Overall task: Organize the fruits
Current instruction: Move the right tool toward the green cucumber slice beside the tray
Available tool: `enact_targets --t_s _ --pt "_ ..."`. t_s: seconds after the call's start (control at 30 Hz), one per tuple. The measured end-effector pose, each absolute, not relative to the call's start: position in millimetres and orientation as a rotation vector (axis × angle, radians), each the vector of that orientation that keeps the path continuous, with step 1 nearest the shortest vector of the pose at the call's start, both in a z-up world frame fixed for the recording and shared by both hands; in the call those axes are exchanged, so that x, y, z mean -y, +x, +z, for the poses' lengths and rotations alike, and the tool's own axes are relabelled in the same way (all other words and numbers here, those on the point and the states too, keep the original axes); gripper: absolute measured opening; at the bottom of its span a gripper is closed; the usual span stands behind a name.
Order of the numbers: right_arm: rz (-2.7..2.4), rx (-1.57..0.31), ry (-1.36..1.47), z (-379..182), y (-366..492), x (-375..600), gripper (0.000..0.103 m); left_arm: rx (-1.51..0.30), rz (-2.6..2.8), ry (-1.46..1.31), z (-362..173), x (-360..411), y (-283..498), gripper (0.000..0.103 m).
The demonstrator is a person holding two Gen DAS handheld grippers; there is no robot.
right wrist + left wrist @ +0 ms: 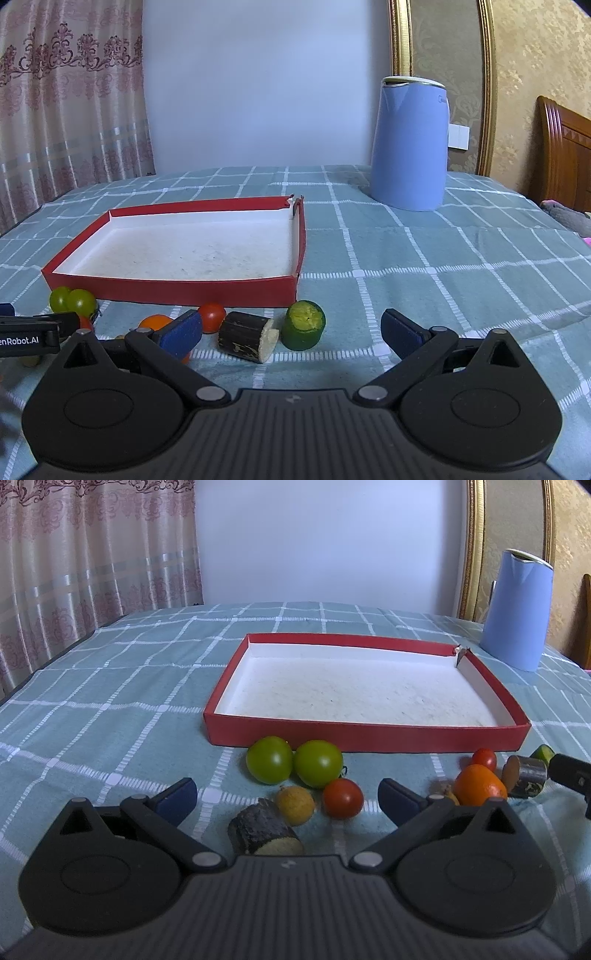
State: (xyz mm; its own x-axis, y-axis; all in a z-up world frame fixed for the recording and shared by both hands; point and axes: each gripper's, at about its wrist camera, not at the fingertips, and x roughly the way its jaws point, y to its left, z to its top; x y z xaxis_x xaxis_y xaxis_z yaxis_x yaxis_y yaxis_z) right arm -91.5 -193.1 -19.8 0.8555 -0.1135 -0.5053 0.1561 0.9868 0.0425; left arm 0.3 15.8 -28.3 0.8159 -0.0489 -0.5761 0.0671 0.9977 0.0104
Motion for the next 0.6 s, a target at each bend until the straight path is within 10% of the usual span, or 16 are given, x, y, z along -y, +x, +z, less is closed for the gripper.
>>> enact_targets --t_s 0.6 --pt "-0.207 -0.526 0.083 -23.8 -91.7 207.2 0.103 -0.614 -0.081 0.031 -30.2 -13.8 -3.2 0.103"
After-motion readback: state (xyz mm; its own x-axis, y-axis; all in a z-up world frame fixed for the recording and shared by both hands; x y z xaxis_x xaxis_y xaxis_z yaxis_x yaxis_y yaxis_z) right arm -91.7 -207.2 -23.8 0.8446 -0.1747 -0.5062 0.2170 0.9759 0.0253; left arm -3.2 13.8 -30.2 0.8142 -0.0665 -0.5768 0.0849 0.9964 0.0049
